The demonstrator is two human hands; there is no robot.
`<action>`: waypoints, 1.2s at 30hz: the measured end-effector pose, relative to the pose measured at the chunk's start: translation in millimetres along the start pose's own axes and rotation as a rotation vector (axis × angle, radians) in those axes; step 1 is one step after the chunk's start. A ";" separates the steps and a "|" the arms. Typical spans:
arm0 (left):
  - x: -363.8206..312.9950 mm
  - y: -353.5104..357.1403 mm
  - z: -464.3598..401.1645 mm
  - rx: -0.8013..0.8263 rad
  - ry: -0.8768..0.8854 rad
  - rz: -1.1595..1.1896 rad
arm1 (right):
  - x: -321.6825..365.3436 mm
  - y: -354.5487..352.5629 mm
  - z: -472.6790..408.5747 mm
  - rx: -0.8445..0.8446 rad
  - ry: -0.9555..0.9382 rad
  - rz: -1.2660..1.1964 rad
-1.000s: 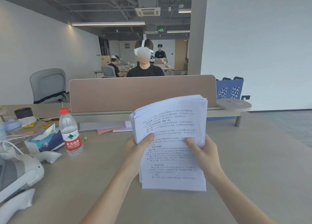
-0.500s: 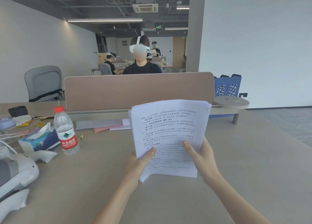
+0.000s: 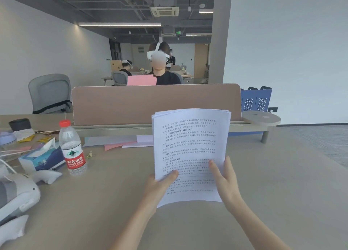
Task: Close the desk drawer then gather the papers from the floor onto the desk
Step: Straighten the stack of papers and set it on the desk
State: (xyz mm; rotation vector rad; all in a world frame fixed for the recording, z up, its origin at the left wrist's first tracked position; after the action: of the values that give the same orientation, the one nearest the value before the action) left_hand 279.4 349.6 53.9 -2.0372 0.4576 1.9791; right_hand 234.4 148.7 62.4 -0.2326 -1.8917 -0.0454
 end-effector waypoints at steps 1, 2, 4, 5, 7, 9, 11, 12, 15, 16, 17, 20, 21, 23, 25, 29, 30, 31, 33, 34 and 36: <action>-3.0 0.8 0.2 0.007 0.011 -0.010 | 1.2 -1.5 -2.1 -0.006 -0.007 0.005; -4.0 0.5 -1.1 0.013 0.019 -0.021 | 3.2 -2.9 -3.9 -0.011 -0.014 0.006; -2.3 -0.6 -2.7 0.013 0.020 -0.028 | 4.3 -5.0 -4.9 -0.019 -0.025 0.020; -0.7 -0.5 -2.3 0.006 0.012 -0.021 | 2.0 -5.0 -3.7 -0.020 -0.023 0.027; 8.4 -1.2 -2.9 -0.005 -0.009 -0.003 | -5.6 -2.8 0.7 0.005 0.004 0.037; 13.0 0.2 -2.1 -0.029 -0.006 0.007 | -13.3 -1.8 3.5 0.023 0.058 0.032; 14.2 0.4 -4.1 -0.025 -0.007 0.010 | -16.7 -4.5 1.5 -0.001 0.080 0.041; 15.9 0.8 -4.9 -0.012 -0.016 0.013 | -18.3 -5.3 0.7 -0.009 0.083 0.042; 22.7 1.4 -4.8 0.005 -0.071 -0.010 | -24.8 -2.0 5.9 0.024 0.114 0.025; 24.1 0.9 -6.0 0.011 -0.070 -0.021 | -28.1 -1.3 7.5 0.041 0.123 0.033; 23.0 0.3 -6.3 0.008 -0.070 -0.030 | -29.5 -1.1 8.2 0.044 0.134 0.045; 19.8 -3.3 -8.8 0.015 -0.080 -0.082 | -27.7 -5.3 5.2 0.038 0.154 0.035; 19.1 -4.4 -9.0 0.020 -0.086 -0.099 | -26.3 -6.7 4.6 0.039 0.166 0.036; 15.9 -6.0 -7.6 0.050 -0.104 -0.115 | -25.8 -8.9 3.6 0.052 0.183 0.037; 12.5 -7.6 -7.1 0.106 -0.124 -0.109 | -25.4 -13.0 2.1 0.048 0.215 0.056; -0.9 -8.0 -3.8 0.187 -0.147 0.019 | -22.7 -23.0 -1.2 0.053 0.261 0.058; -4.6 -6.5 -3.0 0.214 -0.163 0.084 | -23.2 -25.2 -1.3 0.043 0.260 0.055; -8.0 -4.4 -0.7 0.234 -0.174 0.170 | -23.7 -26.5 -1.4 0.024 0.263 0.046; -14.3 2.5 5.2 0.274 -0.120 0.376 | -20.7 -26.0 0.5 -0.042 0.263 -0.001; -15.8 4.5 6.7 0.296 -0.053 0.491 | -16.2 -24.7 1.9 -0.081 0.259 -0.050; -16.1 15.1 9.8 0.329 0.049 0.673 | -8.0 -21.4 3.6 -0.156 0.259 -0.180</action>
State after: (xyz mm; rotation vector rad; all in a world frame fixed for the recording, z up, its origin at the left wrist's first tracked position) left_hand 264.0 340.4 70.1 -1.8648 1.5318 1.9868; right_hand 229.6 127.2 55.5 -0.1530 -1.6470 -0.3314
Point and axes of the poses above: each hand's wrist, its own z-axis away from the middle knuckle, its own y-axis out of the palm, x = y × z, the point moved 1 cm from there along -z, towards the middle knuckle, and after that the axes turned 15 degrees about x, right-handed, at the moved point
